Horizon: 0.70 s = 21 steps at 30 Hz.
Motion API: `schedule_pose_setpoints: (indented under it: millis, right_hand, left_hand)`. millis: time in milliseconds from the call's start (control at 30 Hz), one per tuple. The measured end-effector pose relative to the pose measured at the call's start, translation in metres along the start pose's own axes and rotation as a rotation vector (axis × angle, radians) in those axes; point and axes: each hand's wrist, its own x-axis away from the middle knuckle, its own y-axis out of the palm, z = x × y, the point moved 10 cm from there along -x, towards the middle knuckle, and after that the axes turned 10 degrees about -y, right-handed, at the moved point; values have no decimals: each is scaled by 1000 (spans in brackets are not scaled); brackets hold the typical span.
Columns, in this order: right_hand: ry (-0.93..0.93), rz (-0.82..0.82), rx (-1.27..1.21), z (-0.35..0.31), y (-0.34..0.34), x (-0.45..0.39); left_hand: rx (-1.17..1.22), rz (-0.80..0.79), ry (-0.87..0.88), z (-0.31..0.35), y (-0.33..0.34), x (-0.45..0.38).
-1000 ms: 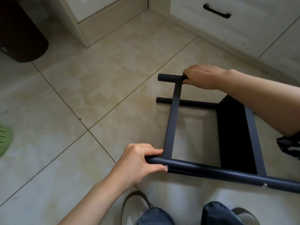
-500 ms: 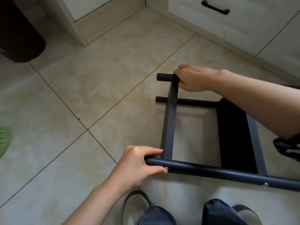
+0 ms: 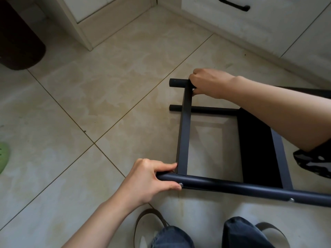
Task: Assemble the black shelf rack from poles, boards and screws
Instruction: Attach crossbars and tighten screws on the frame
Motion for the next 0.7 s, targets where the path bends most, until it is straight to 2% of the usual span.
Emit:
schedule_pose_setpoints:
  millis: [200,300,367,467,600,700]
  right_hand:
    - [19,-35,3,-1,-3,-2]
    - [18,17,-1,-6,-5,6]
    - [-1,116,32,-15,-6,17]
    - [76,266,-227,-19,0,45]
    - [226,200,-559,-20,39,80]
    - [253,84,-901,-45,74,105]
  left_hand:
    - [-17,12,-29,-8,1,2]
    - [-23,16,-25,-10,2,3]
    - [-38,19,2,-9,2,3]
    - [-70,14,46,-8,5,4]
    - [-84,35,78,-9,6,8]
    - [-79,49,63,-13,6,11]
